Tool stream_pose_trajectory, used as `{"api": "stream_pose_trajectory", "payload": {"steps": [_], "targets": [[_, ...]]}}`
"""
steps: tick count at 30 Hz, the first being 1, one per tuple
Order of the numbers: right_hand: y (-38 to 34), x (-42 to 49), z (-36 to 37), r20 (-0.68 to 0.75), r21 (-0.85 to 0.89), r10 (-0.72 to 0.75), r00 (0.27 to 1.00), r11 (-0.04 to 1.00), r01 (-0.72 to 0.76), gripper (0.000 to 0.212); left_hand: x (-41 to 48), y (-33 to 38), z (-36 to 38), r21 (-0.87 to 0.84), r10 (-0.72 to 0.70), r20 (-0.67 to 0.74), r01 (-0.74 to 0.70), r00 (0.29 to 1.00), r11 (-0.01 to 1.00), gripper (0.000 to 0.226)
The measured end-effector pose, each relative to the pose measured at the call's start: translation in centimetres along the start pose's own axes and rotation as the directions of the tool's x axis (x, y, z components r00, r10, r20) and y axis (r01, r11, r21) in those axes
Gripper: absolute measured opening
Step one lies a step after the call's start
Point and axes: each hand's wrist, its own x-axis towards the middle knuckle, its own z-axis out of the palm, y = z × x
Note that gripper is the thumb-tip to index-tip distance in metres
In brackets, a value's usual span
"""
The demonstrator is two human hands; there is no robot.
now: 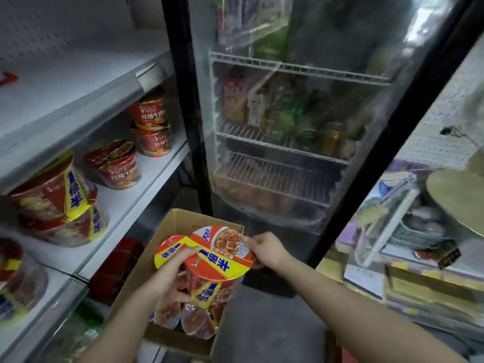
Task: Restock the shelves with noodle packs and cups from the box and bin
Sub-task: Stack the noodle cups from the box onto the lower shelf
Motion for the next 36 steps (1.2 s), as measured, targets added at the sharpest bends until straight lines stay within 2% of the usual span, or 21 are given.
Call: {"api": "stream_pose_trajectory", "payload": {"steps": [5, 8, 10, 15, 18, 20, 22, 25, 27, 28, 30, 31, 34, 36], "targets": [[-0.1, -4.2, -0.6, 0.027, 0.112, -0.086, 0.996, 0.99, 0.082, 0.042, -3.3, -1.6, 1.4, -0.224, 0.079, -0.05, -0.088, 0.996, 0.971, 0.059], [-0.6, -6.6, 0.7, 0.082, 0.127, -0.196, 0.977, 0.974, 0.185, 0.041, -6.3, -2.4, 1.5, -0.327, 0.128, -0.101, -0.154, 0.987, 0.932, 0.049], [-1.2, -8.2, 2.3, 0.105, 0.14, -0.268, 0.958, 0.957, 0.253, 0.051, -8.5, -2.7, 0.8, -0.395, 0.149, -0.156, -0.2, 0.976, 0.897, 0.045], [-1.9, -10.9, 9.1, 0.199, 0.023, -0.381, 0.903, 0.923, 0.385, 0.077, -15.2, -4.0, -2.2, -0.373, 0.203, -0.317, -0.319, 0.926, 0.871, 0.054], [-3.5, -13.7, 13.8, 0.232, 0.058, -0.493, 0.839, 0.868, 0.494, 0.071, -20.3, -5.6, -4.9, -0.298, 0.285, -0.346, -0.393, 0.894, 0.87, 0.049], [-4.0, -15.3, 16.8, 0.253, 0.167, -0.503, 0.826, 0.864, 0.475, 0.074, -23.7, -7.0, -6.9, -0.283, 0.321, -0.345, -0.424, 0.882, 0.86, 0.046], [-4.4, -17.3, 20.2, 0.3, 0.227, -0.482, 0.823, 0.874, 0.43, 0.077, -26.5, -9.1, -9.2, -0.256, 0.403, -0.377, -0.512, 0.834, 0.82, 0.039], [-5.2, -20.1, 24.9, 0.378, 0.268, -0.415, 0.828, 0.905, 0.331, 0.061, -29.4, -12.5, -14.1, -0.262, 0.444, -0.455, -0.592, 0.772, 0.762, 0.035], [-5.6, -21.5, 27.4, 0.392, 0.268, -0.335, 0.857, 0.933, 0.241, 0.038, -30.8, -15.0, -17.4, -0.171, 0.474, -0.466, -0.602, 0.747, 0.78, 0.045], [-5.8, -22.3, 28.4, 0.417, 0.27, -0.308, 0.855, 0.94, 0.207, 0.045, -31.7, -15.8, -18.4, -0.115, 0.496, -0.448, -0.598, 0.744, 0.793, 0.051], [-6.0, -23.1, 30.6, 0.46, 0.238, -0.294, 0.838, 0.95, 0.203, 0.089, -33.4, -17.1, -19.7, -0.033, 0.522, -0.433, -0.592, 0.735, 0.805, 0.052], [-6.2, -23.6, 31.5, 0.47, 0.218, -0.306, 0.828, 0.949, 0.227, 0.102, -34.1, -17.4, -19.9, 0.019, 0.547, -0.431, -0.599, 0.717, 0.8, 0.056], [-7.3, -25.1, 34.2, 0.496, 0.173, -0.384, 0.779, 0.923, 0.345, 0.109, -35.4, -18.3, -21.2, 0.164, 0.569, -0.471, -0.567, 0.674, 0.807, 0.098], [-8.3, -25.7, 35.7, 0.513, 0.193, -0.438, 0.738, 0.897, 0.398, 0.101, -36.0, -18.7, -22.4, 0.221, 0.564, -0.558, -0.546, 0.608, 0.808, 0.112]]}}
